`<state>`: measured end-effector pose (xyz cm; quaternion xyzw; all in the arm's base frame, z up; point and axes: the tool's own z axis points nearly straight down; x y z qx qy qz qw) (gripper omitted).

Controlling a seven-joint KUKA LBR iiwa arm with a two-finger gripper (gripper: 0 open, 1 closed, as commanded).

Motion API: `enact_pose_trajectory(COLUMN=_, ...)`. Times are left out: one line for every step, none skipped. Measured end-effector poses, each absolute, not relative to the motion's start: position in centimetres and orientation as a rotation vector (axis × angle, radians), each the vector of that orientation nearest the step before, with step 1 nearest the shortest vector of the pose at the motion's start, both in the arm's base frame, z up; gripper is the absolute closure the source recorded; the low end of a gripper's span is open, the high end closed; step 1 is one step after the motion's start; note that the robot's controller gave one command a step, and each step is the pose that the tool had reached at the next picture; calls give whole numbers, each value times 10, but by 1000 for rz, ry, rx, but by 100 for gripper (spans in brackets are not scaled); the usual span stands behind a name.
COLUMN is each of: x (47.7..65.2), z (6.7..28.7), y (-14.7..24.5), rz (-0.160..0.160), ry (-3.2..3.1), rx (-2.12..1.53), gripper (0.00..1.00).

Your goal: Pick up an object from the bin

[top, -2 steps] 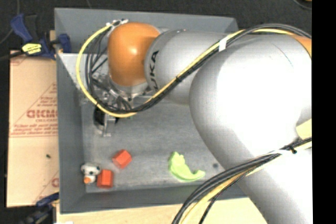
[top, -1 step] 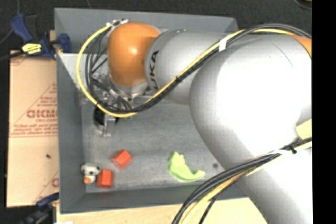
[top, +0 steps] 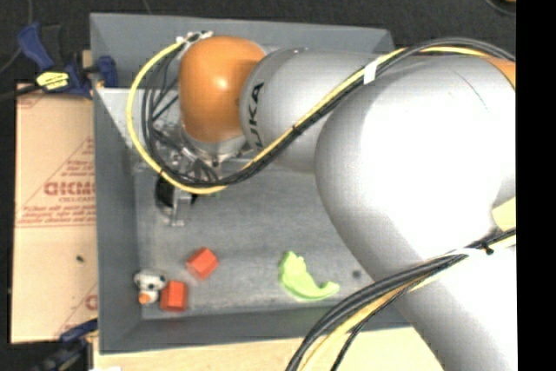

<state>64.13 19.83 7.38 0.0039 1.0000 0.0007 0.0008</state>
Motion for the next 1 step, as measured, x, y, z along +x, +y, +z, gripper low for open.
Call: enact_pose_trajectory(x=640, z=86, y=198, rz=1, ry=3144, rx=13, gripper=100)
